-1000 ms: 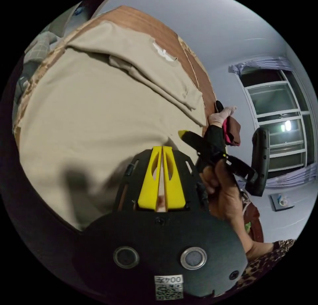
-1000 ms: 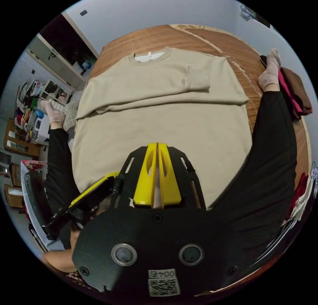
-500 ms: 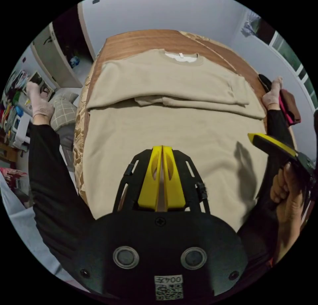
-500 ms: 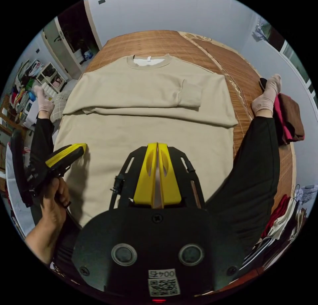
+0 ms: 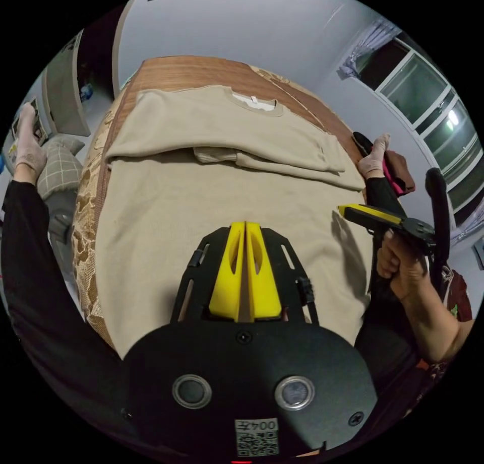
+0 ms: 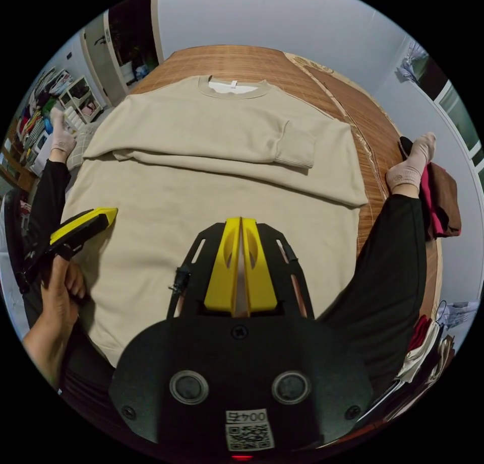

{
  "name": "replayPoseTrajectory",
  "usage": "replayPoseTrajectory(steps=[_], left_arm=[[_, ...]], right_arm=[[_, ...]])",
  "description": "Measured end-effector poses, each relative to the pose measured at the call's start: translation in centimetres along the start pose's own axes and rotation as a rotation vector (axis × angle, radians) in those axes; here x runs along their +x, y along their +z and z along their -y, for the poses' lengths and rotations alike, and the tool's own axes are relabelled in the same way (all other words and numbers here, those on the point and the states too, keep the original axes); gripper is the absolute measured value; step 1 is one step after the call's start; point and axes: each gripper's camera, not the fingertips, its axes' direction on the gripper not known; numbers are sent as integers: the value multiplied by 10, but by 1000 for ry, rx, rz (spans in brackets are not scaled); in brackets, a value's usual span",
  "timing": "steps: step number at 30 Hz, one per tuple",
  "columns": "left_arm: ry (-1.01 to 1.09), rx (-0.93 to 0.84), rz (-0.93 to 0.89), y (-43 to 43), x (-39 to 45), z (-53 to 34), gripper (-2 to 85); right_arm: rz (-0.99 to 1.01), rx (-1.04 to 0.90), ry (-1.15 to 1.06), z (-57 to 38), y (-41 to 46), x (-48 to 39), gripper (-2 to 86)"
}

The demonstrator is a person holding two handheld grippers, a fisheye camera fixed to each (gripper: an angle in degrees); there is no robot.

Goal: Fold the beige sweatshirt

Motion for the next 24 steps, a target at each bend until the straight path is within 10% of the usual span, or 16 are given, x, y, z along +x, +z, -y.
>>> replayPoseTrajectory(steps=[24], left_arm=[[-54,158,184,-194,-9,143,17]], right_arm=[[147,146,11,-21,23,60,8]])
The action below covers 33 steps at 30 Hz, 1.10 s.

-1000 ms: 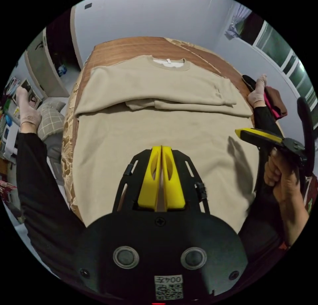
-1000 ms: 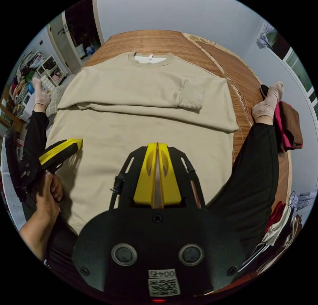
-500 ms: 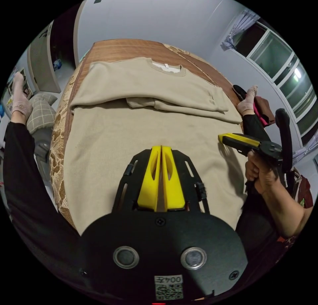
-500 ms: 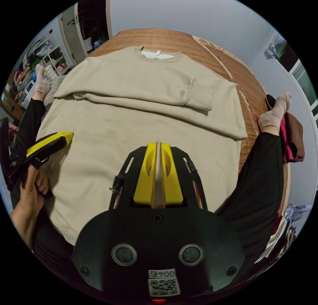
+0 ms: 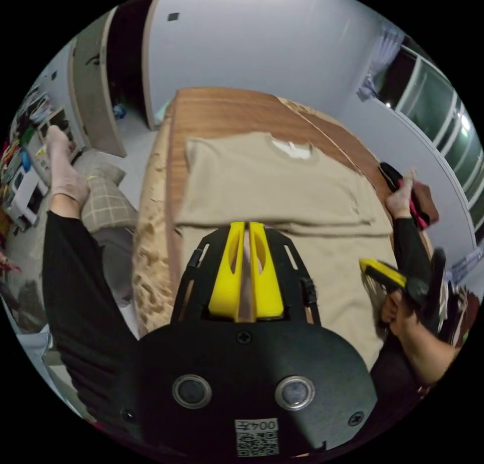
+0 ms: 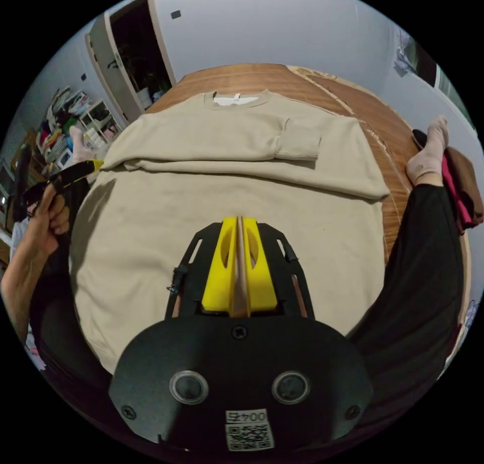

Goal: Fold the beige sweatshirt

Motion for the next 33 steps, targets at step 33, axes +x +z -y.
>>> replayPoseTrajectory(steps=[33], left_arm=[[-319,-239,-434,-39,-179,283,49]], right_arm=[[107,5,47,39,-40,63,-1]])
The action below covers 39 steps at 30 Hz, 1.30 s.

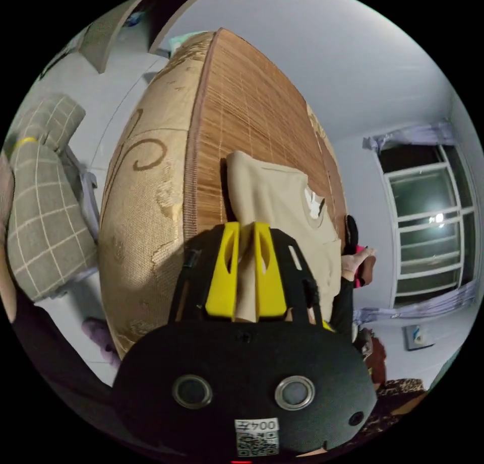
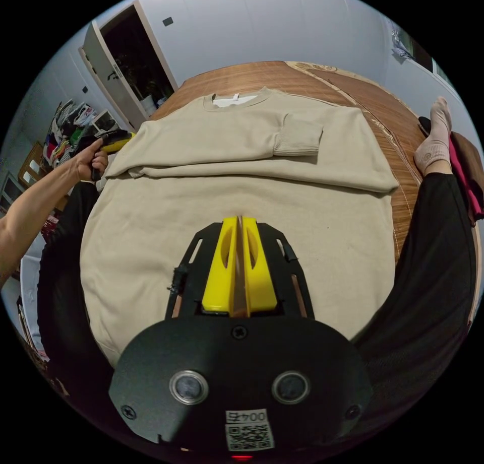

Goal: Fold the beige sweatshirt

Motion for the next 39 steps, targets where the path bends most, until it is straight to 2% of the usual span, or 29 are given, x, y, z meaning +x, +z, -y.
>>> replayPoseTrajectory(steps=[5,7,12,16,20,25,30,34,35,37,39], left_arm=[[349,23,471,-14,82,-7,25],[361,-19,519,1,71,-9,23],[207,89,356,-33,52,-14,22],[155,59,215,-64,36,-51,32],[48,18,55,-54,8,-106,60],[-50,52,-50,-33,-11,-134,59],[-33,40,9,-8,1,-142,30],[121,159,304,-11,66,-165,20],[160,137,406,6,70,-170,19],[151,123,429,29,56,-176,17],[111,141,374,35,46,-180,15]], right_arm=[[8,0,3,4,-5,3,-3],[5,-1,-1,6,-6,2,-4],[-12,-2,-12,9,-9,-2,-6],[-7,-2,-9,11,-12,-1,-6],[-16,-1,-13,12,-15,-4,-5],[-4,-1,-9,13,-19,-4,-4],[-5,-1,-9,13,-21,-6,-4],[-12,-1,-12,12,-24,-10,-5],[-8,-1,-10,12,-24,-11,-6],[-9,-2,-10,12,-25,-12,-6],[-12,-2,-12,12,-26,-14,-5]])
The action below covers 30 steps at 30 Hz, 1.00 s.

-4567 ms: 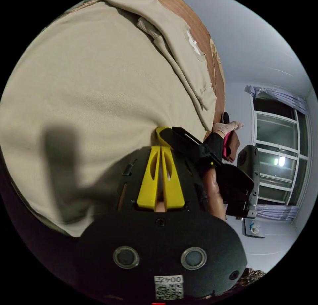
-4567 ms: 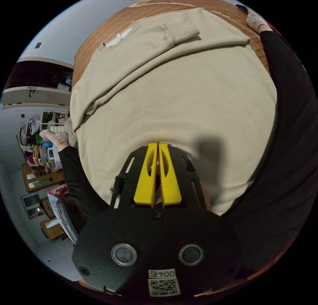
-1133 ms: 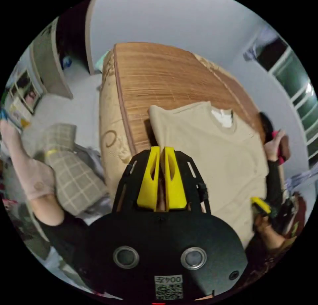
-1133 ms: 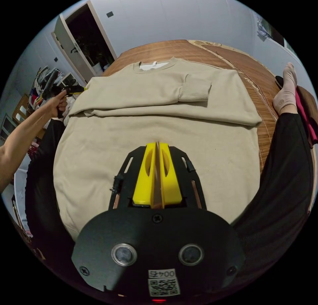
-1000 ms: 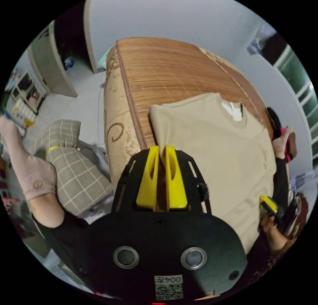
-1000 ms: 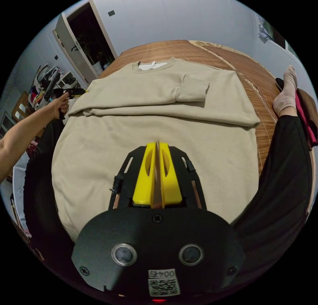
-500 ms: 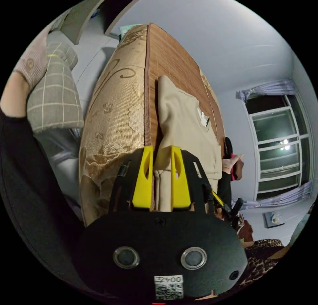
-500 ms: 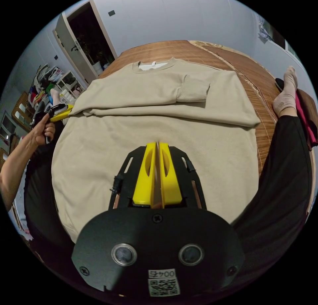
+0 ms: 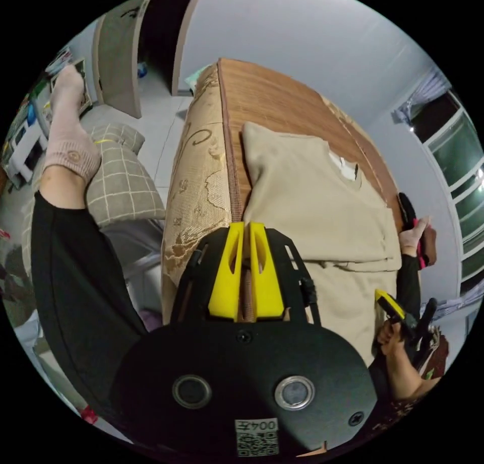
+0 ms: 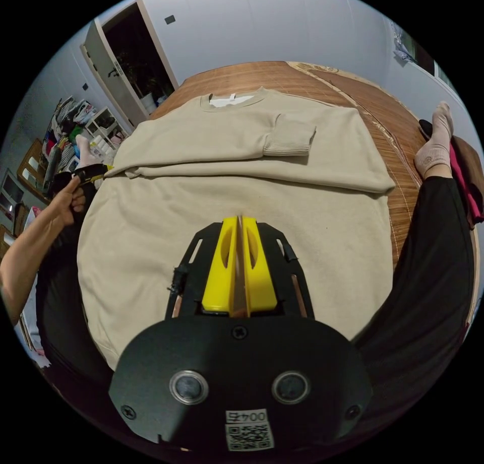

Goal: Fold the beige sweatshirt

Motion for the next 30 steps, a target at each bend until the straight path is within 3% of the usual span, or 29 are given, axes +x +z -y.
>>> replayPoseTrajectory(steps=[3,5,7,10,14,17,22,28,30], left_arm=[[-11,55,66,-12,12,-8,12],[72,197,126,-33,40,-15,12],[148,227,93,-25,63,-9,15],[220,169,120,23,96,9,25],[254,0,306,110,108,15,55],[260,106,261,127,94,-9,63],[212,63,151,145,73,-2,68],[156,202,251,131,83,-45,77],[141,121,262,157,71,-52,81]], right_arm=[[3,-1,2,-1,-1,-2,-5],[-4,-2,-1,-1,-2,-6,-5],[-15,-2,-6,-1,-3,-10,-5],[-23,-2,-12,-2,-4,-15,-4],[-12,-3,-6,-3,-7,-17,-4],[-14,-3,-7,-4,-9,-21,-4],[-24,-6,-11,-5,-11,-28,-2],[-35,-5,-19,-5,-16,-39,4],[-36,-5,-19,-5,-18,-41,6]])
